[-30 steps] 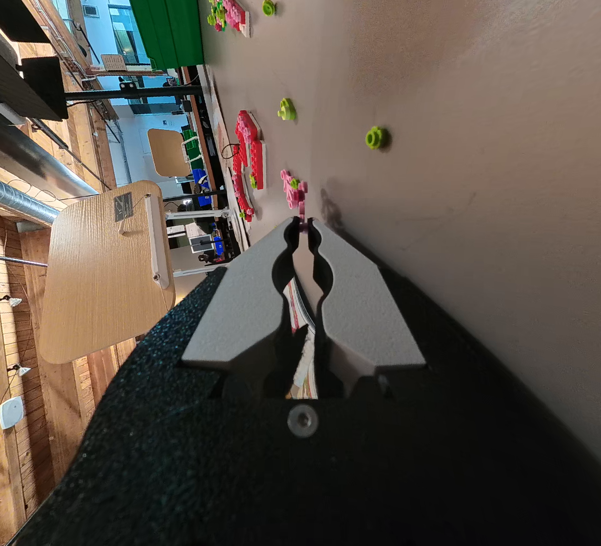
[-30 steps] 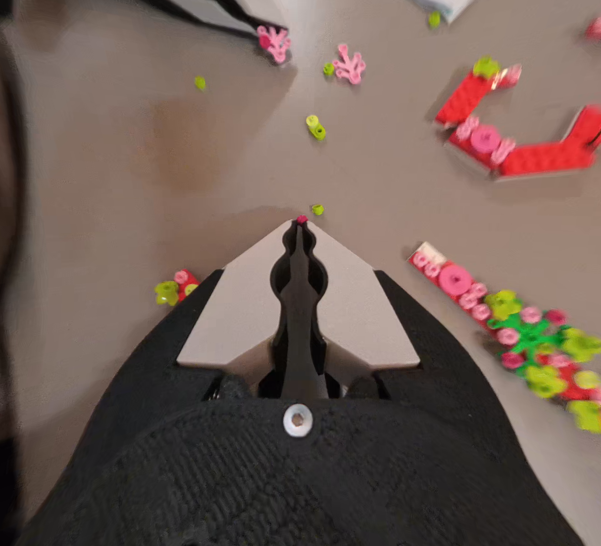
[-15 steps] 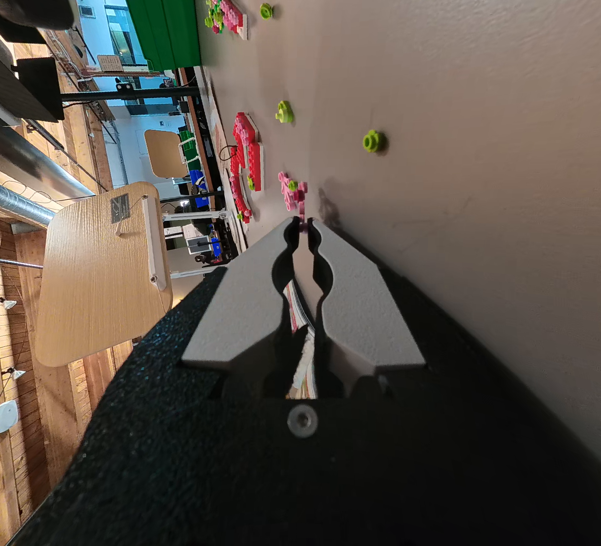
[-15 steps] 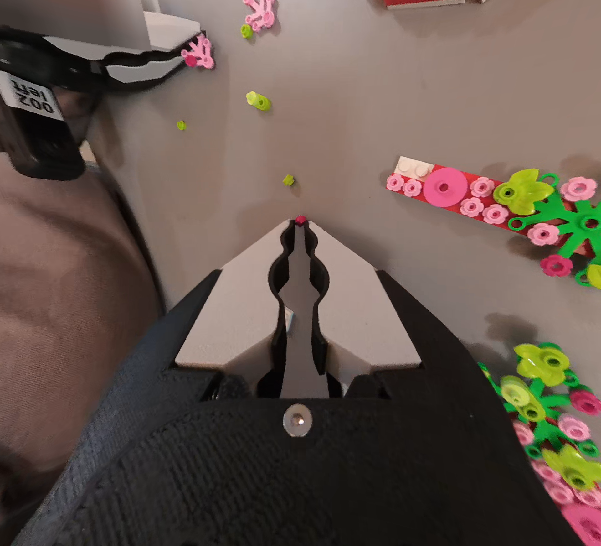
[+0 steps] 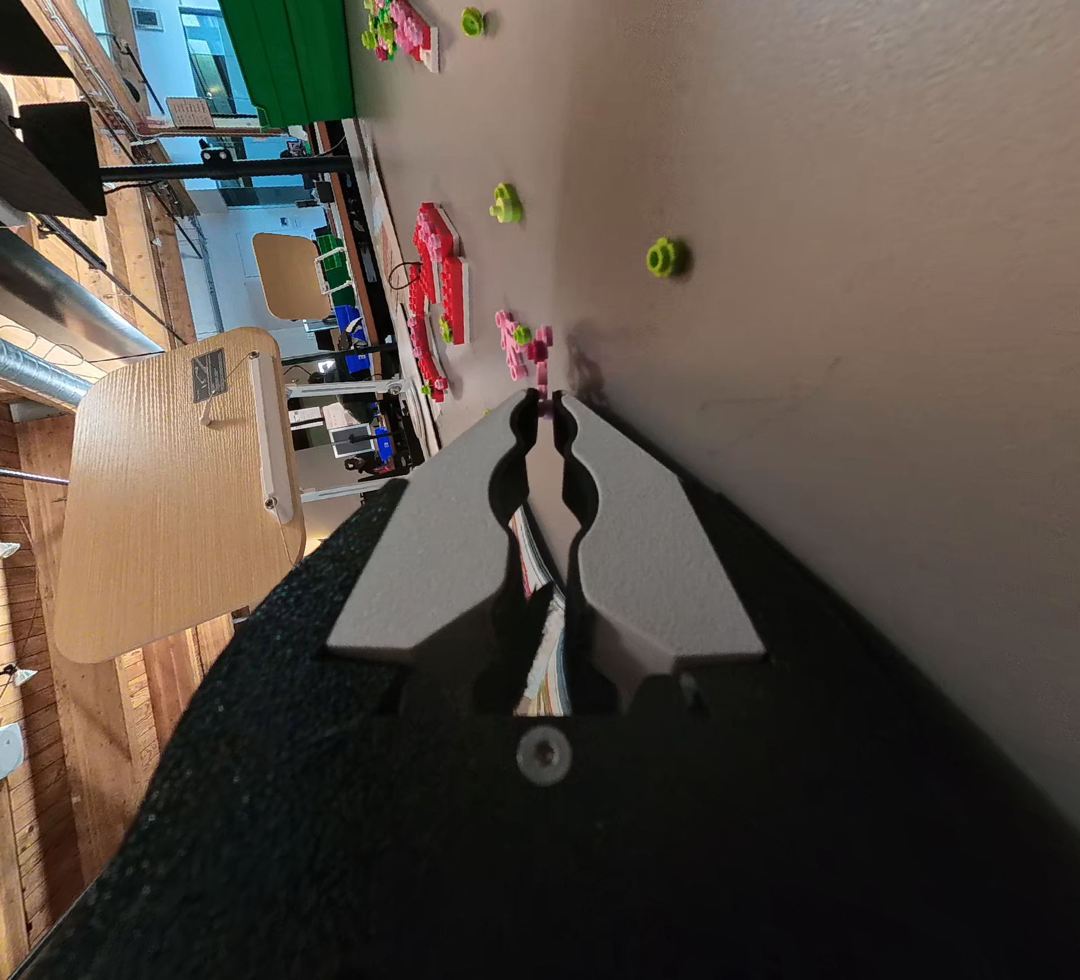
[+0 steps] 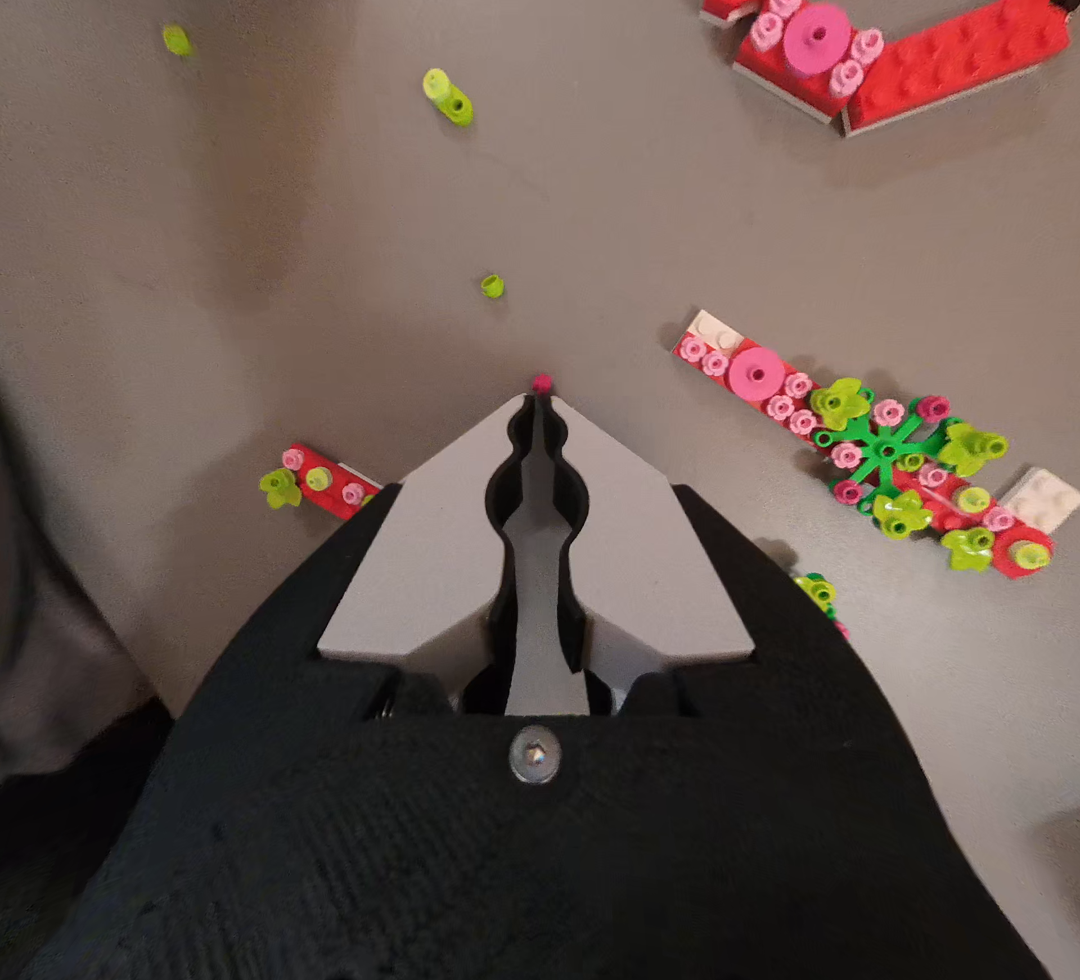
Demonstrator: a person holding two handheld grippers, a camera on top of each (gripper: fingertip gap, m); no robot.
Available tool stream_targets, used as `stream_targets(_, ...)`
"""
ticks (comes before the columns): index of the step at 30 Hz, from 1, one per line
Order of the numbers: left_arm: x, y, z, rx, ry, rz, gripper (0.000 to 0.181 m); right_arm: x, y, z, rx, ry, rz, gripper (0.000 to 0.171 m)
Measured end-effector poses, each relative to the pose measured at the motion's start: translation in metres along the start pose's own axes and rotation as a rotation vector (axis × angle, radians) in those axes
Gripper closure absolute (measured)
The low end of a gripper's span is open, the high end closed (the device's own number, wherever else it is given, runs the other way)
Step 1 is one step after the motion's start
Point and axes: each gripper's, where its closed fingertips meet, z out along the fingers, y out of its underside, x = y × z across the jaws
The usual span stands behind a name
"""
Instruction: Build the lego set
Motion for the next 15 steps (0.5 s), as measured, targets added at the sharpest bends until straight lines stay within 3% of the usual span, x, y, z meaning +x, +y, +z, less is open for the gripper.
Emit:
stream_targets(9,0.001,-0.001,0.0003,0.001,0.004,0.0,0.179,-0.0019,-0.0009,-0.0023,0.027,0.181,-0.253,0.162)
stream_targets(15,0.0019,-0.0027,0.0006,0.006,0.007,0.001,0.179,-0.001,-0.0022,-0.006,0.073,0.349,-0.579,0.156)
